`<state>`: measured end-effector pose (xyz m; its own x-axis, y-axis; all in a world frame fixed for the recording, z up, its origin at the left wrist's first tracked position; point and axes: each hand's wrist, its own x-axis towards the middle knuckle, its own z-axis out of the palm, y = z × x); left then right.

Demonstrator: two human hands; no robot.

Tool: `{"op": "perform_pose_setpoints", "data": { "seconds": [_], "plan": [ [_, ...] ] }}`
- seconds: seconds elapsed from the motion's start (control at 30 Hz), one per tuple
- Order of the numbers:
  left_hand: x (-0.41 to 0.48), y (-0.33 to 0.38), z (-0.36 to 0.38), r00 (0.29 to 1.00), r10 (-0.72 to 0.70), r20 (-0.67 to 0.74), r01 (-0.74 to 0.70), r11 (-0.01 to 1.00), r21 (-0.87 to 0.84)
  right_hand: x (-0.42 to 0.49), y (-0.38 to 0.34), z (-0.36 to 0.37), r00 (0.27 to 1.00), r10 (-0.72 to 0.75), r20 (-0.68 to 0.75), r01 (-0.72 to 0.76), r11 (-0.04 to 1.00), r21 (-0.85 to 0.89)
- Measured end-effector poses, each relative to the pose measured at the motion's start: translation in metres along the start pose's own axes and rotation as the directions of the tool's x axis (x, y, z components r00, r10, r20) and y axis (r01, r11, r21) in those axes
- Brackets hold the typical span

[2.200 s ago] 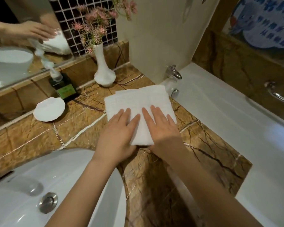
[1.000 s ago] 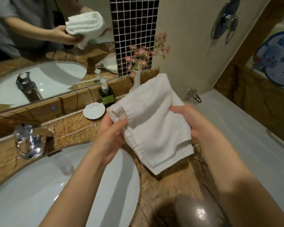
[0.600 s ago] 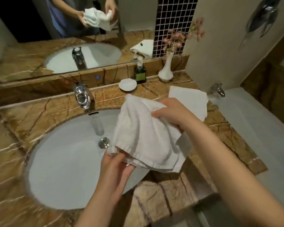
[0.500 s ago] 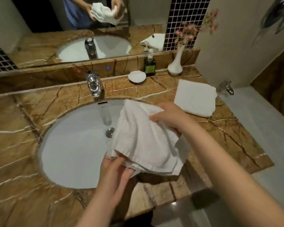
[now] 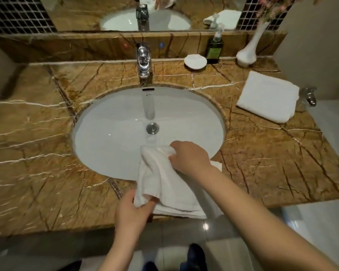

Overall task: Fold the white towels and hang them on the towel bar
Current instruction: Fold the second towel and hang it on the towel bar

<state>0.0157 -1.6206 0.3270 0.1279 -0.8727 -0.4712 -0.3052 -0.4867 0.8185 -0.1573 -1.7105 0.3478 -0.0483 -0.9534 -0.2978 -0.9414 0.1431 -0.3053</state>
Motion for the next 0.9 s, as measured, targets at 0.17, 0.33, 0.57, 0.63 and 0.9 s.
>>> {"op": "perform_pose_setpoints", "data": {
  "seconds": [0.17,0.33,0.57,0.63,0.9],
  "plan": [
    [-0.007,0.002,-0.002,0.983,0.156,-0.095,-0.118,0.939,0.323,-0.017,-0.017,-0.003,0.942,-0.226,-0.249,0.208,0.973,-0.096],
    [-0.011,0.005,-0.001,0.957,0.247,-0.151,-0.14,0.851,0.507,-0.031,-0.062,0.006,0.99,-0.133,0.036,0.134,0.991,-0.023],
    [-0.011,-0.001,-0.01,0.919,0.392,-0.038,-0.306,0.773,0.556,-0.004,-0.044,-0.021,0.982,-0.045,0.183,0.011,0.983,0.183],
    [-0.006,0.002,-0.015,0.932,0.362,0.012,-0.297,0.742,0.601,0.001,-0.033,-0.034,0.973,-0.01,0.23,-0.092,0.899,0.428],
    [0.015,0.045,-0.011,0.961,0.275,0.022,-0.201,0.644,0.738,-0.001,0.015,-0.067,0.925,0.061,0.376,-0.374,0.335,0.865]
  ]
}}
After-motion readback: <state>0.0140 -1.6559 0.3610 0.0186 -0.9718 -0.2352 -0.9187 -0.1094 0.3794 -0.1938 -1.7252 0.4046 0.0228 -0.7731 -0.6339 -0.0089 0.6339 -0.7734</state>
